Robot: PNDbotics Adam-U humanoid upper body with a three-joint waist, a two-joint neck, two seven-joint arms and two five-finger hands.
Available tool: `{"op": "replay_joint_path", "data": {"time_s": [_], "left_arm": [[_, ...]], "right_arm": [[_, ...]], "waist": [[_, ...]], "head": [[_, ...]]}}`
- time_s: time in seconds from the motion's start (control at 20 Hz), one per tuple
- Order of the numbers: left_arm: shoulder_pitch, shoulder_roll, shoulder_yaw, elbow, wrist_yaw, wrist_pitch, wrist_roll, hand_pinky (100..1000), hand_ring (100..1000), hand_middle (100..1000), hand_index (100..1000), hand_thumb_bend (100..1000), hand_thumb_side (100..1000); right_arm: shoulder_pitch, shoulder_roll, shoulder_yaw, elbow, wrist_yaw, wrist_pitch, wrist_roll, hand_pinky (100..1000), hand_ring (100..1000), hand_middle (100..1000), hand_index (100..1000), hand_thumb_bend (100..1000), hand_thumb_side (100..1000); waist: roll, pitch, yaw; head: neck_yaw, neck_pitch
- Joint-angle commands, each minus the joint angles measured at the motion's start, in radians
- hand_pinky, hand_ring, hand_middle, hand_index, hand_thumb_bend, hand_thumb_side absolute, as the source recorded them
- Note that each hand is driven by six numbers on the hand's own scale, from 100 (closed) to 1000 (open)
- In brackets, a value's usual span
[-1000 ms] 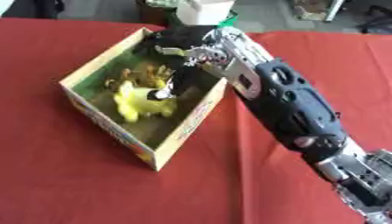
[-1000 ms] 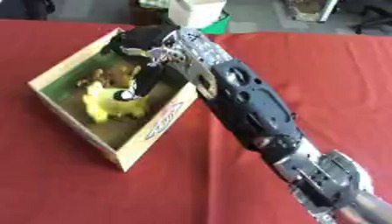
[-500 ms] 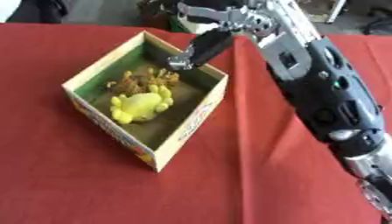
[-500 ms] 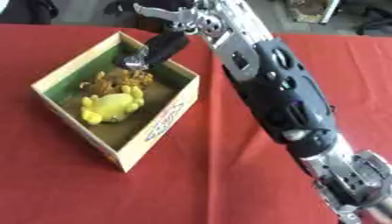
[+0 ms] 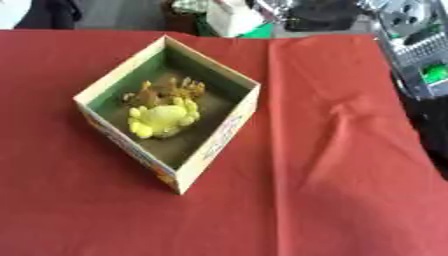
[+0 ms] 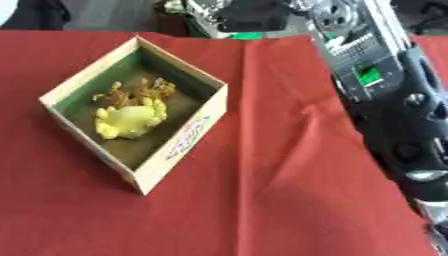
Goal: Pick up objects on the table and place them in the box.
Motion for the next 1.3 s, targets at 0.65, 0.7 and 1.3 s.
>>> {"op": "replay_joint_path", "data": {"time_s": [0.65, 0.7, 1.3], "left_arm": [[0.004, 0.023, 0.042, -0.017, -0.025, -0.003, 0.041, 751, 617, 678, 767, 100, 876], [0.005, 0.025, 0.045, -0.017, -0.026, -0.003, 0.046, 750, 617, 678, 768, 100, 876], [0.016, 0.04, 0.075, -0.017, -0.032, -0.03, 0.112, 745, 616, 686, 801, 100, 897]], "right_arm": [[0.347, -0.14, -0.159, -0.066, -0.482, -0.274, -0.509, 678, 848, 823, 936, 100, 1000], [0.377, -0.135, -0.166, -0.066, -0.498, -0.304, -0.521, 682, 848, 822, 935, 100, 1000], [0.601, -0.007, -0.226, -0.066, -0.562, -0.586, -0.616, 667, 841, 794, 905, 100, 1000]], "waist": [[0.04, -0.022, -0.054], [0.044, -0.022, -0.058], [0.077, -0.021, -0.086]], "head": [[0.056, 0.018], [0.06, 0.018], [0.098, 0.024]]}}
